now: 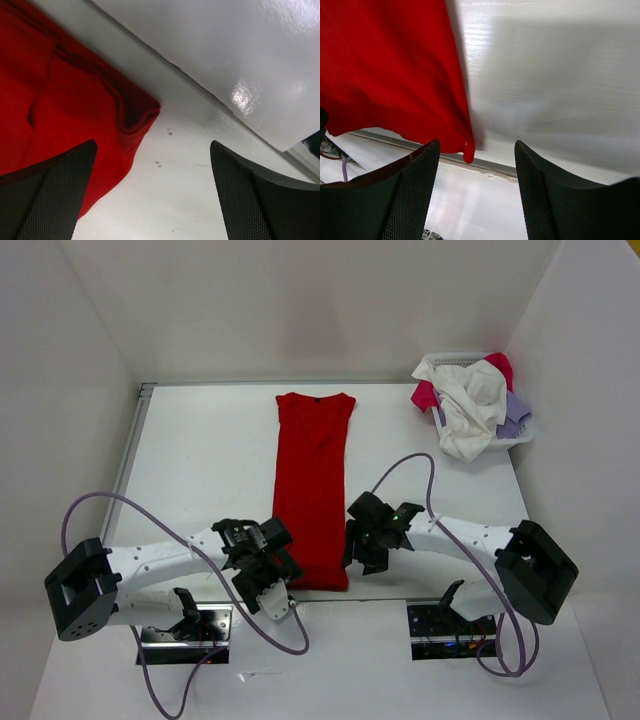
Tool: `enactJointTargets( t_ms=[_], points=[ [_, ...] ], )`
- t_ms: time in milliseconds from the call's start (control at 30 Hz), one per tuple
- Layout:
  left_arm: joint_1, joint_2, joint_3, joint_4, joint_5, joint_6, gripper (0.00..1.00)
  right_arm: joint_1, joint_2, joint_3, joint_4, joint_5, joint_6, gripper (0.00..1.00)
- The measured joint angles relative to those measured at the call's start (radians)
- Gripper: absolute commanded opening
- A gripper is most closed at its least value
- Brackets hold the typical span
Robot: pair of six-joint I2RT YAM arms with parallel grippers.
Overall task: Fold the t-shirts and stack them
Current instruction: Rotate the tshirt 90 degrees, then grab the bottom of the folded rectangular tshirt with both arms
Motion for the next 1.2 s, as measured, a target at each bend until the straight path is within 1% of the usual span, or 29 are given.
enactJointTargets(
  t_ms=[133,300,333,367,433,467,500,533,567,633,667,733,767,800,867,900,933,967,1033,1133,1167,1200],
  points=[
    [0.000,0.006,-0.040,0.050,-0.021,0.050,1.00,0.000,0.025,0.013,0.009,-0.013,-0.008,0.67],
    [0.000,0.043,-0.043,0.161,-0.034,0.059,1.00,0.000,0.061,0.033,0.028,-0.031,-0.019,0.67],
    [0.000,0.050,-0.043,0.173,-0.035,0.061,0.98,0.000,0.062,0.034,0.030,-0.033,-0.022,0.67],
    [0.000,0.057,-0.043,0.185,-0.037,0.068,0.90,0.000,0.062,0.034,0.031,-0.037,-0.023,0.67],
    [-0.002,0.066,-0.043,0.202,-0.035,0.076,0.79,0.000,0.066,0.034,0.034,-0.040,-0.025,0.67],
    [-0.005,0.071,-0.043,0.209,-0.034,0.080,0.57,0.000,0.068,0.034,0.034,-0.042,-0.026,0.67],
    [-0.008,0.075,-0.044,0.213,-0.033,0.077,0.43,0.000,0.068,0.034,0.034,-0.044,-0.026,0.67],
    [-0.013,0.080,-0.048,0.222,-0.033,0.085,0.32,0.000,0.068,0.034,0.035,-0.047,-0.026,0.67],
    [-0.017,0.087,-0.055,0.229,-0.034,0.090,0.26,0.000,0.068,0.034,0.035,-0.048,-0.026,0.67],
    [-0.023,0.089,-0.067,0.234,-0.032,0.098,0.18,0.000,0.068,0.034,0.038,-0.054,-0.026,0.67],
    [-0.023,0.089,-0.068,0.234,-0.030,0.100,0.13,0.000,0.068,0.034,0.040,-0.056,-0.026,0.60],
    [-0.023,0.089,-0.070,0.235,-0.024,0.095,0.03,0.000,0.068,0.034,0.046,-0.065,-0.027,0.50],
    [-0.023,0.088,-0.070,0.235,-0.024,0.092,0.00,0.000,0.068,0.034,0.051,-0.067,-0.027,0.44],
    [-0.024,0.087,-0.070,0.235,-0.024,0.091,0.00,0.000,0.068,0.034,0.056,-0.071,-0.027,0.31],
    [-0.024,0.079,-0.073,0.235,-0.024,0.082,0.00,0.000,0.074,0.033,0.069,-0.076,-0.028,0.18],
    [-0.024,0.073,-0.075,0.233,-0.024,0.075,0.00,0.000,0.080,0.033,0.073,-0.080,-0.028,0.07],
    [-0.024,0.065,-0.076,0.227,-0.025,0.070,0.00,0.000,0.086,0.033,0.076,-0.081,-0.028,0.02],
    [-0.024,0.059,-0.076,0.221,-0.025,0.068,0.02,0.000,0.093,0.033,0.079,-0.084,-0.027,0.00],
    [-0.024,0.050,-0.072,0.193,-0.025,0.069,0.07,0.000,0.104,0.031,0.081,-0.086,-0.024,0.00],
    [-0.024,0.037,-0.071,0.131,-0.024,0.061,0.11,0.000,0.110,0.029,0.083,-0.087,-0.025,0.00],
    [-0.024,0.029,-0.071,0.113,-0.024,0.050,0.16,0.000,0.110,0.029,0.084,-0.087,-0.025,0.00],
    [-0.024,0.017,-0.071,0.099,-0.024,0.043,0.21,0.000,0.110,0.029,0.084,-0.087,-0.025,0.07]
  ],
)
